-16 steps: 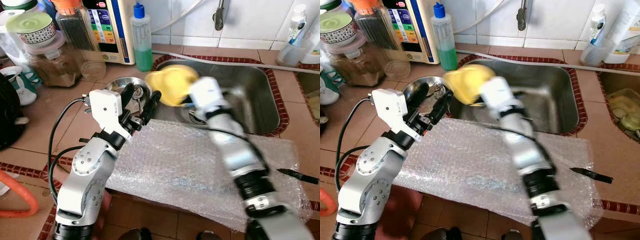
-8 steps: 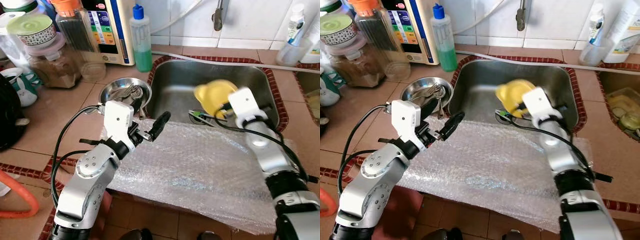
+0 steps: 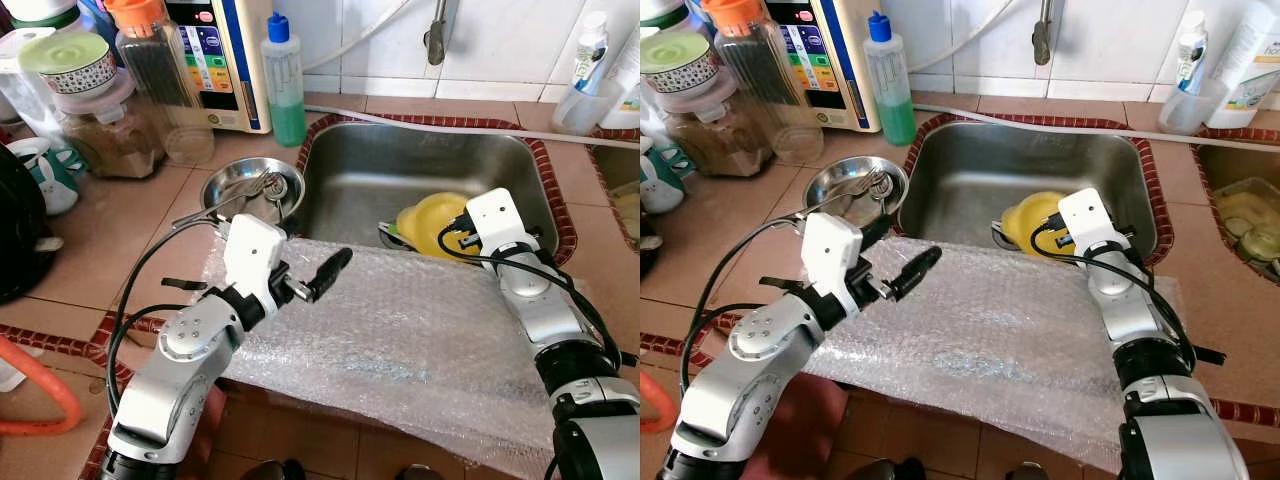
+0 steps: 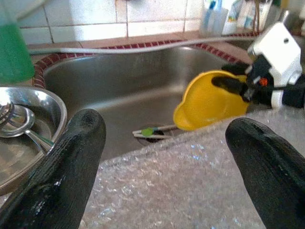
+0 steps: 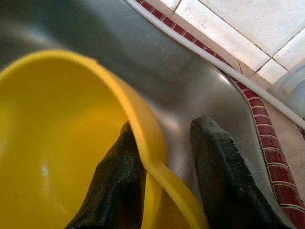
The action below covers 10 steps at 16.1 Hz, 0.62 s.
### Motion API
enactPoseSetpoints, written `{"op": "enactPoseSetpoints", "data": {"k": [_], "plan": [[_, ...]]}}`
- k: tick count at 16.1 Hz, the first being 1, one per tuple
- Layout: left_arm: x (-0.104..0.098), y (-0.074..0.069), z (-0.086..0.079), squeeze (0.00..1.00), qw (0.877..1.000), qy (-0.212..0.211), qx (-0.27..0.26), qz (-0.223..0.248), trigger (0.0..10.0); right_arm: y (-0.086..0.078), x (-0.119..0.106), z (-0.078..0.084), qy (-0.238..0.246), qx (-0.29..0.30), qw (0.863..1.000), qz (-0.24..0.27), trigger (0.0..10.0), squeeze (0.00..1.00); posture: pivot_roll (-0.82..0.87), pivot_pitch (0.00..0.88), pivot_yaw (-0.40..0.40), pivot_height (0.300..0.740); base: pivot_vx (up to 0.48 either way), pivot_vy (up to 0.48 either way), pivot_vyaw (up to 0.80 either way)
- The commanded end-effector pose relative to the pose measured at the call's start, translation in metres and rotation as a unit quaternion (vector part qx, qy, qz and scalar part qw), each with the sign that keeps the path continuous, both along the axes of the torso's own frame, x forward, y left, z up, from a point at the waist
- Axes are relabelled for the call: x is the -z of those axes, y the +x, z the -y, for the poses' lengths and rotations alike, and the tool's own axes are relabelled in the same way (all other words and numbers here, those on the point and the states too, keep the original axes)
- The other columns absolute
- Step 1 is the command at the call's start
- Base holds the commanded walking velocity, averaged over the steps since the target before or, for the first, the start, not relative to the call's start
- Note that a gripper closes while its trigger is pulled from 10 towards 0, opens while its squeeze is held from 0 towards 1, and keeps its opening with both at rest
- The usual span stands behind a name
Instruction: Kitchen organization
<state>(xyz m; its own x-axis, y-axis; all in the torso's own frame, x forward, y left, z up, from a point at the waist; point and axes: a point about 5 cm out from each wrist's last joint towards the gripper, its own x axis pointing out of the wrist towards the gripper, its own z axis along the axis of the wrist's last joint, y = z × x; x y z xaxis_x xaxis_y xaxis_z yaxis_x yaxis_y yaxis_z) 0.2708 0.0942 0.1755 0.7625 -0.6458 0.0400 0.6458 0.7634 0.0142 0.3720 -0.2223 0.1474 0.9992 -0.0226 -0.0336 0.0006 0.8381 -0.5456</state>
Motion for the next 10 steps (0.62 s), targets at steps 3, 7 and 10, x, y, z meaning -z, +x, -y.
{"op": "enactPoseSetpoints", "data": {"k": [3,7,10], "plan": [[0.0028,-0.0012,0.0008,1.0,1.0,0.014,0.009,-0.007,10.0,-0.0057,0.018,0.0061,0.003,0.01,0.999,-0.039,10.0,1.0,-0.15,0.156,0.124,0.74,0.0,0.0,0.0],[0.0047,-0.0017,0.0003,1.0,1.0,0.025,0.009,-0.006,10.0,-0.0065,0.0223,0.0115,-0.003,0.03,0.998,-0.054,10.0,1.0,-0.16,0.153,0.124,0.74,0.0,0.0,0.0],[0.0051,-0.0021,0.0019,1.0,0.999,0.03,0.014,-0.006,10.0,-0.0049,0.0264,0.0127,0.066,0.043,0.993,-0.09,10.0,1.0,-0.16,0.147,0.122,0.74,0.0,0.0,0.0]]}}
